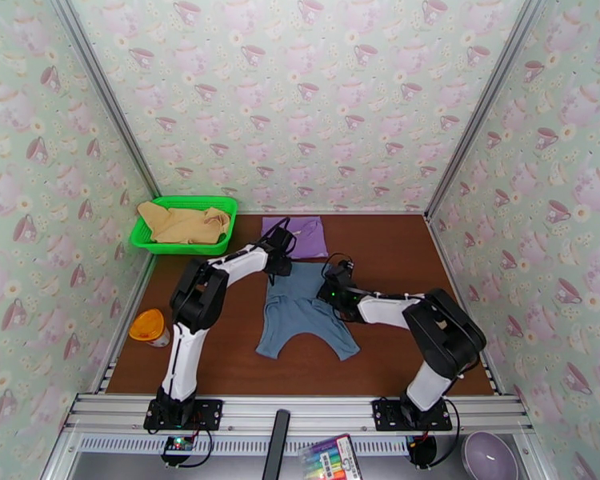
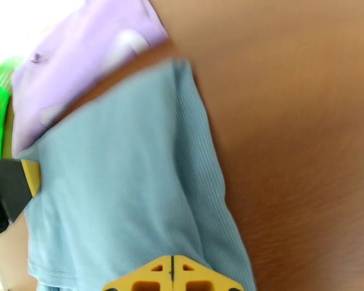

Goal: Fold and stack the mixed laundry pile

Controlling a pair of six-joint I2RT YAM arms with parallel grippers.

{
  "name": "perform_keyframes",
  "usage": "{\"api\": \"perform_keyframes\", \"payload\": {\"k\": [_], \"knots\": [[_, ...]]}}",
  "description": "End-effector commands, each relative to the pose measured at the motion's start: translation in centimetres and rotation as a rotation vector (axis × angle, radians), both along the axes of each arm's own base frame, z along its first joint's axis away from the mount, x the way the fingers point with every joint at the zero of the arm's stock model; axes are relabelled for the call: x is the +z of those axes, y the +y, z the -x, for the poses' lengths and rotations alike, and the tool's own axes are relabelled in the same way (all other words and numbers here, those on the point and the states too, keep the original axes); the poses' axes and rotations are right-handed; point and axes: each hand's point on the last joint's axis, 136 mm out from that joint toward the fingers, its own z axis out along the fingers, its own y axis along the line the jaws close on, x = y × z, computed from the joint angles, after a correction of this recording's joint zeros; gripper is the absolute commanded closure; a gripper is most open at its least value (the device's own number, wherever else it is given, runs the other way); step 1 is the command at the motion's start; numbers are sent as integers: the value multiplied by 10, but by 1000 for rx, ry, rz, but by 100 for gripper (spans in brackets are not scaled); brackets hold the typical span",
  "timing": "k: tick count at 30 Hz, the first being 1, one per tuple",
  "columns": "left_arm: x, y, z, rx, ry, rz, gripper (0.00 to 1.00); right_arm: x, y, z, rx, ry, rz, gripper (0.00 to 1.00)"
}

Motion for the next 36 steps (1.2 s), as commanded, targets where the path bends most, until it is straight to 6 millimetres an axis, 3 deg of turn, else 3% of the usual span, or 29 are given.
{"api": "perform_keyframes", "payload": {"k": [1, 3, 5, 6, 8, 9, 10, 11, 13, 15, 20, 23, 28, 36], "knots": [[112, -8, -1, -79, -243, 50, 67, 90, -4, -9, 159, -206, 182, 98], [171, -11, 10, -161, -417, 40, 64, 127, -11, 1, 279, -293, 310, 94], [213, -14, 32, -275, -582, 9, 61, 154, -17, 16, 408, -384, 432, 86], [232, -16, 45, -342, -677, -9, 57, 166, -24, 24, 448, -426, 492, 76], [250, -19, 76, -498, -826, -47, 42, 180, -33, 41, 554, -501, 603, 52], [248, -19, 92, -595, -888, -71, 33, 181, -33, 54, 655, -537, 666, 40], [242, -19, 108, -706, -931, -112, 28, 176, -33, 68, 767, -557, 728, 34], [222, -18, 128, -848, -957, -173, 20, 168, -34, 84, 894, -566, 793, 29], [186, -10, 158, -1064, -991, -315, 14, 148, -47, 112, 1096, -532, 929, 24], [147, 9, 177, -1201, -898, -442, 15, 126, -64, 138, 1282, -442, 1031, 23], [75, 47, 225, -1368, -532, -550, 23, 68, -98, 188, 1639, -143, 1096, 21], [46, 53, 254, -1446, -467, -591, 26, 37, -90, 198, 1767, -169, 1158, 21], [24, 42, 292, -1582, -437, -564, 26, 15, -66, 202, 1855, -253, 1117, 19], [-10, 33, 308, -1673, -298, -540, 29, -10, -49, 203, 1959, -184, 1070, 21]]}}
